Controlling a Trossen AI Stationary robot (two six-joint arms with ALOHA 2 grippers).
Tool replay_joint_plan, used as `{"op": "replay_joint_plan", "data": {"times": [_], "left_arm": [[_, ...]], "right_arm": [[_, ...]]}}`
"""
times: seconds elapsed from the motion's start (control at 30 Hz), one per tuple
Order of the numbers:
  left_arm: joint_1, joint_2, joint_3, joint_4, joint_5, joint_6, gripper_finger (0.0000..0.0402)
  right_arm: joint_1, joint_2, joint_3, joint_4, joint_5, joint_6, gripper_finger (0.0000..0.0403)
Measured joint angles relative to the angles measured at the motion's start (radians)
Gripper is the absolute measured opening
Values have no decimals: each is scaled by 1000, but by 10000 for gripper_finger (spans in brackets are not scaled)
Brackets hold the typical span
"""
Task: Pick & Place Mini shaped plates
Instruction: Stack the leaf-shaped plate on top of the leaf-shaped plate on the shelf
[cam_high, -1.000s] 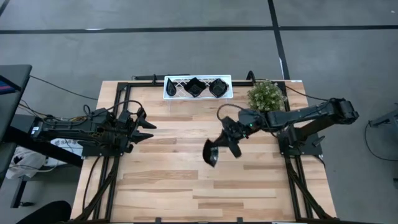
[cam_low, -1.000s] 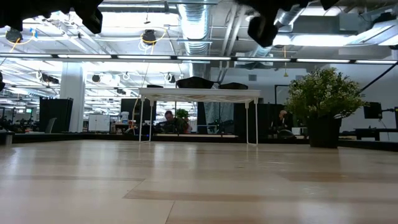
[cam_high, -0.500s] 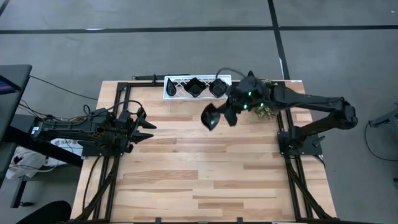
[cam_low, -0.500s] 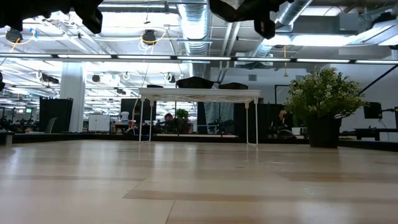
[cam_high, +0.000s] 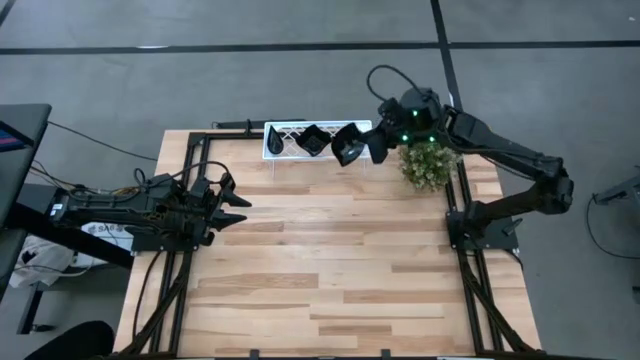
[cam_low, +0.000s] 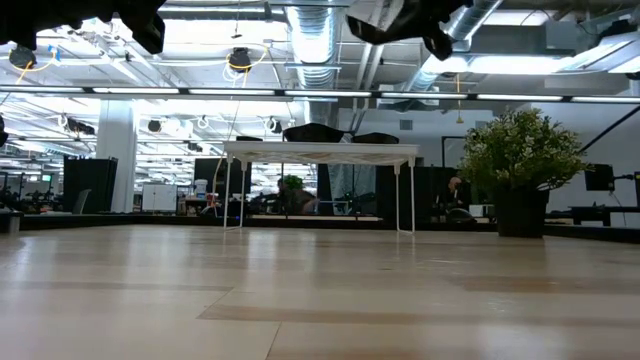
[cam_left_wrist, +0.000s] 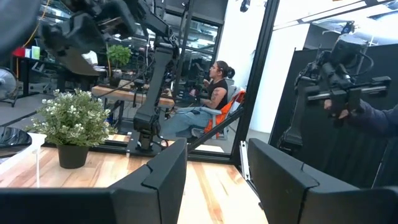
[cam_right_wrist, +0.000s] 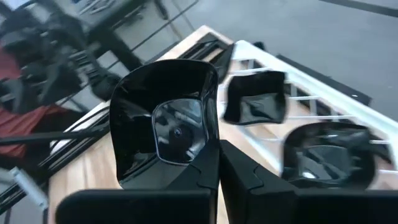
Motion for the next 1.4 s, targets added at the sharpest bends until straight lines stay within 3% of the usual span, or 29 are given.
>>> {"op": "replay_joint_plan", "data": {"times": [0.47,1.0,1.4], "left_arm": [[0,0,0,0,0,2,173],[0,0,0,0,0,2,173],[0,0,0,-4,0,10,173]], "right_arm": [[-148,137,8,-26,-12,-43,0],[-273,447,378,-408,-93,-210,0],[-298,524,397,-476,-113,-263,0]]}}
